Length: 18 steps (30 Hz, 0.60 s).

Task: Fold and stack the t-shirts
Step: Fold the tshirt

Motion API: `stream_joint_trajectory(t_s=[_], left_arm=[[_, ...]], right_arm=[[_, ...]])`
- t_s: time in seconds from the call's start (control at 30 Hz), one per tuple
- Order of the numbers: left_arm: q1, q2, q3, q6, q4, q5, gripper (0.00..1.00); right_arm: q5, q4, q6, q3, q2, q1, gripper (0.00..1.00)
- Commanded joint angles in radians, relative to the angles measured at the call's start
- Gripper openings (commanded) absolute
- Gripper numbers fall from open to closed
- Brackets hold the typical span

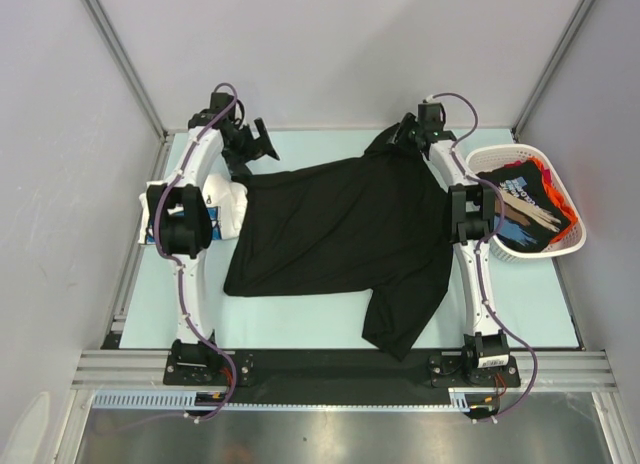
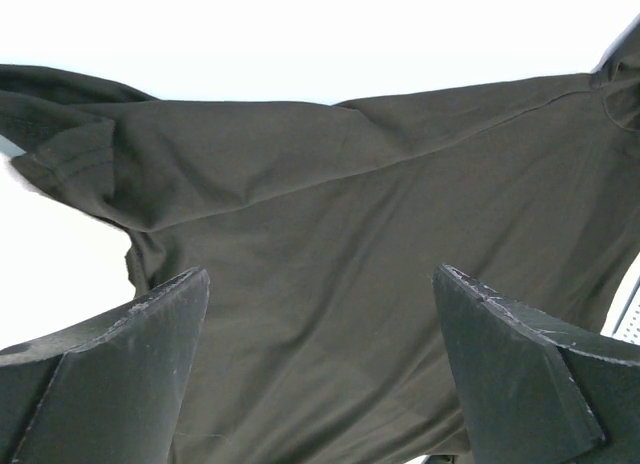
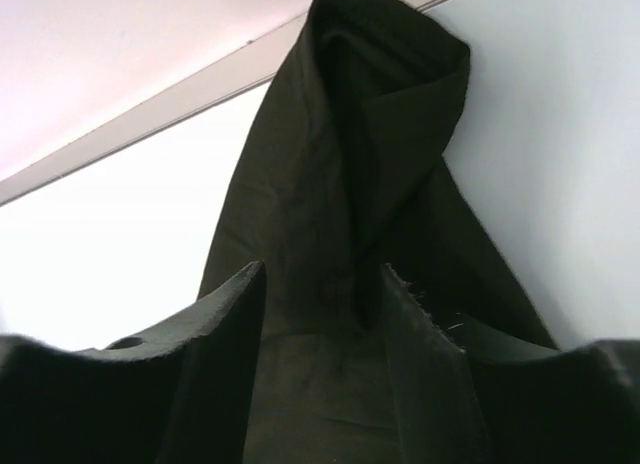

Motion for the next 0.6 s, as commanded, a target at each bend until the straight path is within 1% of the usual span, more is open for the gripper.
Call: stream_joint_trajectory(t_s=[0.0, 0.03, 0.07, 0.1, 0.3, 0.37, 0.47, 0.57], left_arm=[[0.019, -0.042, 0.014, 0.031, 0.004, 0.024, 1.00], [0.023, -0.040, 0.014, 0.028, 0.002, 0.022, 1.00], [0.026, -0.039, 0.013, 0.027, 0.000, 0.025, 1.00], [0.028, -0.037, 0.014, 0.025, 0.002, 0.025, 1.00], [0.031, -0.028, 0.022, 0.031, 0.002, -0.060, 1.00], [0.037, -0.013, 0.026, 0.021, -0.001, -0.083, 1.00], [0.048, 0.026, 0.034, 0.005, -0.050, -0.126, 1.00], [0.051, 0.055, 0.042, 0.005, -0.050, -0.155, 1.00]], right_arm=[[0.034, 0.005, -0.010, -0.001, 0.009, 0.023, 0.33], [0.028, 0.013, 0.000, 0.002, 0.012, 0.026, 0.19], [0.034, 0.009, 0.007, 0.007, 0.014, 0.026, 0.03], [0.037, 0.004, 0.011, 0.007, 0.010, 0.028, 0.00], [0.038, -0.010, -0.018, -0.021, -0.031, 0.037, 0.00], [0.038, -0.018, -0.032, -0.025, -0.051, 0.041, 0.00], [0.044, -0.024, -0.042, -0.028, -0.075, 0.041, 0.00], [0.056, -0.030, -0.056, -0.027, -0.106, 0.041, 0.00]])
